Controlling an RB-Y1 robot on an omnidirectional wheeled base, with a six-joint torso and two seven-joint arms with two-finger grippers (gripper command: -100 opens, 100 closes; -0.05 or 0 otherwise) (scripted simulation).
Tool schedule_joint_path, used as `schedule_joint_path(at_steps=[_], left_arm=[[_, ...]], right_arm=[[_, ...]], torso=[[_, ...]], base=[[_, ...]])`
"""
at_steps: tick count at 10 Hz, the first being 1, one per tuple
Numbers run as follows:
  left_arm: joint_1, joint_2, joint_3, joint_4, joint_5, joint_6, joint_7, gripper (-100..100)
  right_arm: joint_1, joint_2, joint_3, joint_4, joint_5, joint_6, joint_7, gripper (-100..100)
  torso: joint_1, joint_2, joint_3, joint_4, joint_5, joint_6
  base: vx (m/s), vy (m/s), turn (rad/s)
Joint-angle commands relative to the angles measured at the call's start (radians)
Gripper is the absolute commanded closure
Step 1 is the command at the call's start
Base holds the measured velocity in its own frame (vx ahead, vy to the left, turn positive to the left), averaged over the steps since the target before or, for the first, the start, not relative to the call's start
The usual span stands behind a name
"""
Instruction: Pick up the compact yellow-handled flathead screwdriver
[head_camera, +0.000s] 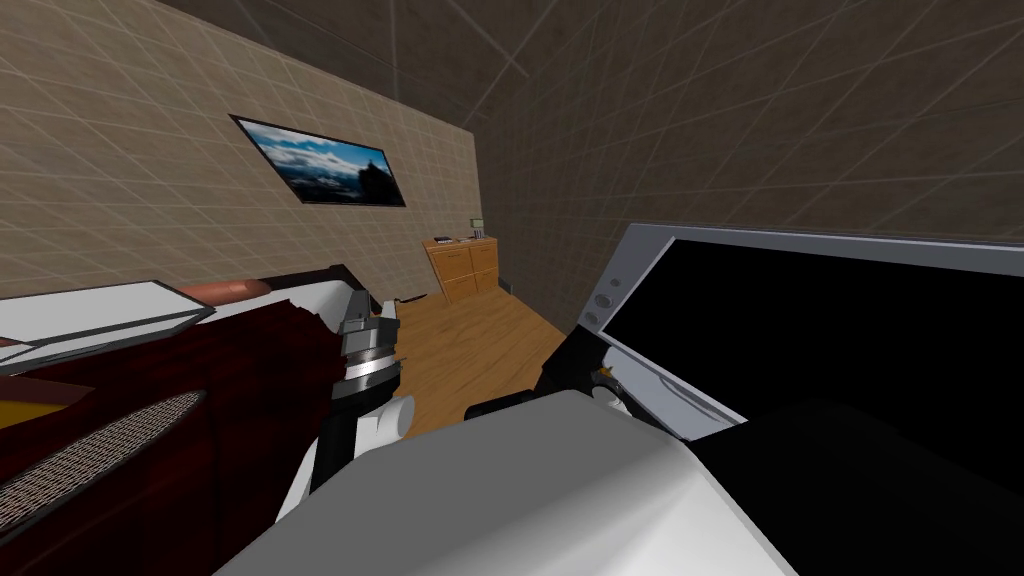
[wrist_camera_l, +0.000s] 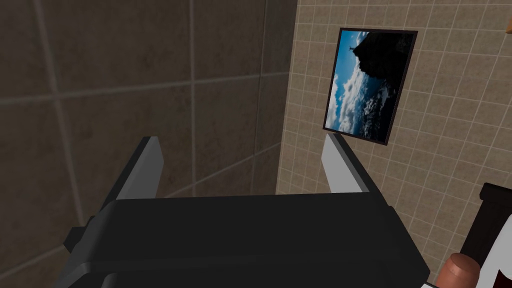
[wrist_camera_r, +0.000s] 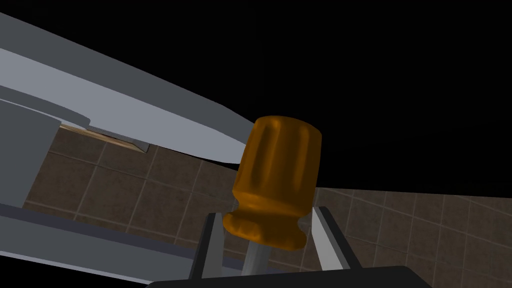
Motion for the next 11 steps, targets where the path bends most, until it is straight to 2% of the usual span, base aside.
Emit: schedule_joint_path(at_steps=[1, 3, 4, 5, 7, 8, 9, 10, 11], left_arm=[[0.000, 0.000, 0.000, 0.000, 0.000, 0.000, 0.000, 0], [0.000, 0.000, 0.000, 0.000, 0.000, 0.000, 0.000, 0], [0.000, 0.000, 0.000, 0.000, 0.000, 0.000, 0.000, 0], [0.000, 0.000, 0.000, 0.000, 0.000, 0.000, 0.000, 0], [0.000, 0.000, 0.000, 0.000, 0.000, 0.000, 0.000, 0], [0.000, 0.000, 0.000, 0.000, 0.000, 0.000, 0.000, 0], [0.000, 0.000, 0.000, 0.000, 0.000, 0.000, 0.000, 0], [0.000, 0.000, 0.000, 0.000, 0.000, 0.000, 0.000, 0], [0.000, 0.000, 0.000, 0.000, 0.000, 0.000, 0.000, 0]], right_arm=[[-0.026, 0.037, -0.050, 0.001, 0.050, -0.046, 0.050, 100], [-0.026, 0.037, -0.118, 0.001, 0.071, -0.046, 0.058, 100], [-0.055, 0.074, -0.145, 0.008, 0.115, -0.093, 0.108, 100], [-0.055, 0.074, -0.179, 0.008, 0.140, -0.093, 0.113, 100], [-0.055, 0.074, -0.227, 0.008, 0.144, -0.093, 0.113, 100], [-0.083, 0.111, -0.264, 0.015, 0.190, -0.139, 0.168, 100], [-0.083, 0.111, -0.308, 0.015, 0.202, -0.139, 0.169, 100], [-0.083, 0.111, -0.334, 0.015, 0.217, -0.139, 0.169, 100], [-0.112, 0.147, -0.364, 0.023, 0.256, -0.186, 0.224, 100]], torso=[[0.000, 0.000, 0.000, 0.000, 0.000, 0.000], [0.002, 0.000, 0.000, 0.000, 0.000, 0.000], [0.000, 0.000, 0.000, 0.000, 0.001, 0.000], [0.001, 0.001, 0.000, 0.000, -0.001, 0.000], [0.000, 0.001, 0.000, 0.000, 0.001, 0.001], [0.001, 0.000, 0.000, 0.000, 0.001, 0.000], [0.002, 0.000, 0.000, 0.000, 0.000, 0.000], [0.002, 0.001, 0.000, 0.000, 0.001, 0.000], [0.002, 0.000, 0.000, 0.000, 0.001, 0.000]], base=[[-0.013, 0.013, -0.117], [-0.022, -0.002, -0.057], [-0.042, -0.006, -0.101], [-0.049, -0.007, -0.121], [-0.013, -0.007, -0.003], [-0.024, 0.004, -0.107], [-0.028, 0.010, -0.076], [-0.015, 0.006, -0.011], [-0.030, -0.001, -0.128]])
